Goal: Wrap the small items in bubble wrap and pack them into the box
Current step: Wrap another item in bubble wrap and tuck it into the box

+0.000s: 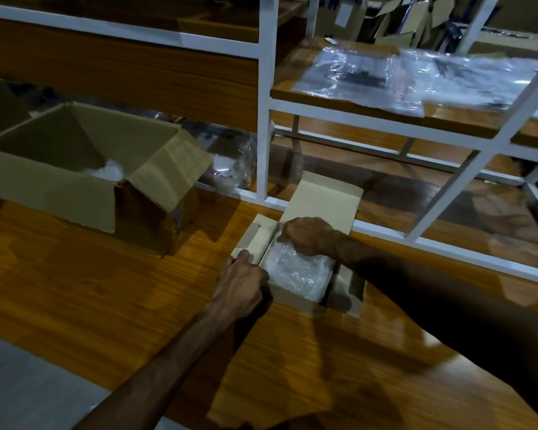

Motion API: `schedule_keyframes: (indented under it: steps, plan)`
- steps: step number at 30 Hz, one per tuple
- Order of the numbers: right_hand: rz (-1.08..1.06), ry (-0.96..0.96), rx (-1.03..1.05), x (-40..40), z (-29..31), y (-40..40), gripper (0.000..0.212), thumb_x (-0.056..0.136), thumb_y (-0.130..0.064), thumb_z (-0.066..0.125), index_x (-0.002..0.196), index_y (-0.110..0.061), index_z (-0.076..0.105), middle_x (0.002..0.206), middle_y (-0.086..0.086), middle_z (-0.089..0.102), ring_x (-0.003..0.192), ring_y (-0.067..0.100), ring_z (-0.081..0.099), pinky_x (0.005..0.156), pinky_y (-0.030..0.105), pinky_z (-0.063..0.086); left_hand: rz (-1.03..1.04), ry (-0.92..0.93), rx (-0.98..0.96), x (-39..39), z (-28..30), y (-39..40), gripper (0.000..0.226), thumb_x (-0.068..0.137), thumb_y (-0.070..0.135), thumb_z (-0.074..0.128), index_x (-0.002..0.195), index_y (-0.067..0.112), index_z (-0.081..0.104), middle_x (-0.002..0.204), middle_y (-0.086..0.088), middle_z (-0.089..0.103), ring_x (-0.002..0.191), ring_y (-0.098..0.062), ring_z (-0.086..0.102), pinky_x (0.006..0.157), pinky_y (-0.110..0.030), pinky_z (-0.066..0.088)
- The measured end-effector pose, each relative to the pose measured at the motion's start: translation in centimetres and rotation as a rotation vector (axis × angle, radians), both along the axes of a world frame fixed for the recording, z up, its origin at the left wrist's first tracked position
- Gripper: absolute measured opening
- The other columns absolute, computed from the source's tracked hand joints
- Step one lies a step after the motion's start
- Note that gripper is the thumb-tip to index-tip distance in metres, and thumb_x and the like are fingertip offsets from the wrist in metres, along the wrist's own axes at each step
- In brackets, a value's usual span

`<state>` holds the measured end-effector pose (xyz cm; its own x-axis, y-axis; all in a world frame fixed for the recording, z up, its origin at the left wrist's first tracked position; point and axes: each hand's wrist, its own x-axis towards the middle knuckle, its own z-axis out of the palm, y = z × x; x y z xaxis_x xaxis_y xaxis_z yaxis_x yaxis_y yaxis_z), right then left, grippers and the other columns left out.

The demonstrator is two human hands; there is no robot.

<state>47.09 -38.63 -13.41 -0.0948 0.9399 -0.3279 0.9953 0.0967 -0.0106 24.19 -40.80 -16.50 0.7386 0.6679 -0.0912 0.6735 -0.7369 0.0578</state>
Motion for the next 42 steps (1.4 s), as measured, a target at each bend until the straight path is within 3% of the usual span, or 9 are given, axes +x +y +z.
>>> schedule_keyframes:
  steps: [5,8,15,19,25,30,35,39,42]
  plan:
    - [0.099,-0.165,0.046,-2.2,-0.8,0.8,0.029,0.103,-0.030,0.056,0.124,-0.013,0.065,0.128,0.008,0.064,0.112,0.029,0.067,0.091,0.043,0.057,-0.009,0.032,-0.017,0.8,0.3,0.3,0.036,0.094,0.025,0.063,0.129,0.032,0.069,0.132,-0.005,0.062,0.137,-0.026,0.037,0.116,-0.050,0.030]
    - [0.132,-0.183,0.060,-3.1,-1.4,0.3,0.029,0.104,-0.027,0.054,0.125,-0.010,0.065,0.132,0.011,0.056,0.108,0.028,0.063,0.083,0.038,0.054,-0.036,0.066,0.007,1.2,0.2,0.1,0.028,0.094,0.026,0.065,0.122,0.026,0.069,0.130,-0.005,0.066,0.139,-0.027,0.039,0.118,-0.051,0.030]
    - [-0.032,0.141,0.078,0.3,-0.7,-0.7,0.040,0.096,-0.024,0.057,0.135,-0.025,0.064,0.138,0.001,0.060,0.125,0.024,0.059,0.099,0.036,0.049,-0.158,-0.004,0.069,1.0,0.0,-0.2,0.035,0.089,0.030,0.059,0.123,0.031,0.068,0.129,0.003,0.066,0.127,-0.022,0.043,0.107,-0.044,0.033]
    - [-0.029,0.131,0.163,0.5,-0.9,-1.5,0.032,0.101,-0.025,0.055,0.131,-0.025,0.066,0.134,0.004,0.058,0.121,0.026,0.059,0.092,0.035,0.044,-0.271,-0.056,-0.059,2.1,-0.7,-0.8,0.040,0.088,0.024,0.063,0.127,0.028,0.069,0.129,0.006,0.066,0.125,-0.020,0.043,0.104,-0.042,0.030]
    - [0.121,0.004,0.114,-0.4,-1.0,-1.0,0.035,0.105,-0.027,0.055,0.137,-0.014,0.063,0.139,0.010,0.060,0.126,0.027,0.059,0.103,0.038,0.049,-0.244,-0.092,-0.166,3.1,-1.5,-0.4,0.034,0.086,0.041,0.068,0.118,0.032,0.073,0.110,0.009,0.070,0.112,-0.017,0.046,0.100,-0.042,0.032]
    - [0.117,-0.085,0.129,-1.2,-2.0,0.0,0.028,0.103,-0.030,0.060,0.121,-0.010,0.069,0.122,0.007,0.067,0.107,0.024,0.068,0.088,0.035,0.058,-0.258,-0.050,-0.177,3.3,-1.4,-0.4,0.033,0.088,0.043,0.068,0.118,0.029,0.071,0.113,0.003,0.070,0.117,-0.020,0.050,0.107,-0.044,0.034]
    - [0.109,-0.144,0.167,-2.0,-3.4,0.8,0.032,0.104,-0.032,0.053,0.120,-0.007,0.066,0.122,0.010,0.064,0.100,0.024,0.068,0.073,0.029,0.045,-0.224,0.018,-0.187,4.0,-1.1,-1.3,0.034,0.090,0.049,0.068,0.115,0.026,0.068,0.126,0.000,0.063,0.127,-0.025,0.043,0.112,-0.050,0.029]
    - [0.121,-0.086,0.057,-0.4,-4.7,1.1,0.031,0.100,-0.033,0.061,0.123,-0.012,0.067,0.123,0.007,0.066,0.104,0.025,0.070,0.078,0.029,0.050,-0.186,0.052,-0.188,4.6,-0.5,-2.0,0.024,0.087,0.046,0.069,0.101,0.027,0.069,0.122,-0.001,0.063,0.125,-0.026,0.043,0.112,-0.052,0.028]
    - [0.147,0.162,0.178,4.3,-9.3,1.9,0.031,0.093,-0.033,0.063,0.120,-0.021,0.074,0.119,-0.004,0.071,0.105,0.001,0.067,0.097,0.042,0.057,-0.158,-0.030,-0.311,4.0,0.0,-1.1,0.023,0.087,0.048,0.069,0.098,0.027,0.073,0.110,0.003,0.068,0.118,-0.023,0.046,0.105,-0.048,0.030]
